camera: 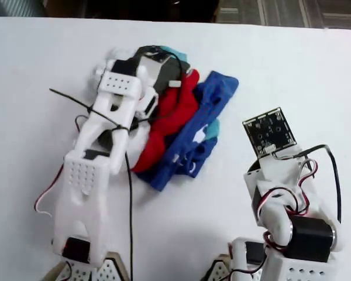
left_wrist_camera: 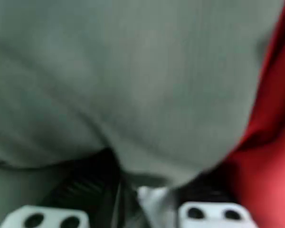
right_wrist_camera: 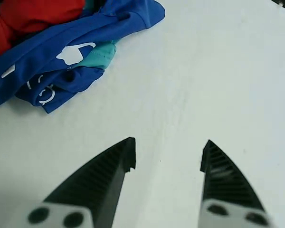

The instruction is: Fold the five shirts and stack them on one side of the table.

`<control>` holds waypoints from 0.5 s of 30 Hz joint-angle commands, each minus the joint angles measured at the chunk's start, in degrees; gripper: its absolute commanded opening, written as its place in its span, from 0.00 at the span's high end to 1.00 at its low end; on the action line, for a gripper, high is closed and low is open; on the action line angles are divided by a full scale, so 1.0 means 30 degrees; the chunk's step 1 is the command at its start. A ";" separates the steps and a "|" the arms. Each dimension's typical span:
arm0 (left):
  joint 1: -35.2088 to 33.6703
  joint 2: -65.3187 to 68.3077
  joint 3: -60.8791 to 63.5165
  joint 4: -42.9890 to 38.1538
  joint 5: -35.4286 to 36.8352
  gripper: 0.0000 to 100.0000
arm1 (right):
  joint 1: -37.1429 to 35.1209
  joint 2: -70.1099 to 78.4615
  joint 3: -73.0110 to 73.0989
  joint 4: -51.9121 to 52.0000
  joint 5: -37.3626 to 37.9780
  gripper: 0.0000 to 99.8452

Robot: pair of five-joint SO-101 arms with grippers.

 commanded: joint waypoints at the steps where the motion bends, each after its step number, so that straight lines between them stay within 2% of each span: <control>1: -0.2520 0.1055 -0.2330 0.1495 0.0293 0.98 | 0.0278 0.0190 -0.0147 0.0073 0.0117 0.77; 6: -0.6886 0.1407 -0.5729 0.3546 0.0645 0.97 | 0.0161 0.0190 -0.0147 -0.0044 0.0117 0.77; 15: -1.6176 0.1289 -1.0007 0.3663 0.0645 0.97 | 0.0132 0.0190 -0.0147 -0.0073 0.0117 0.77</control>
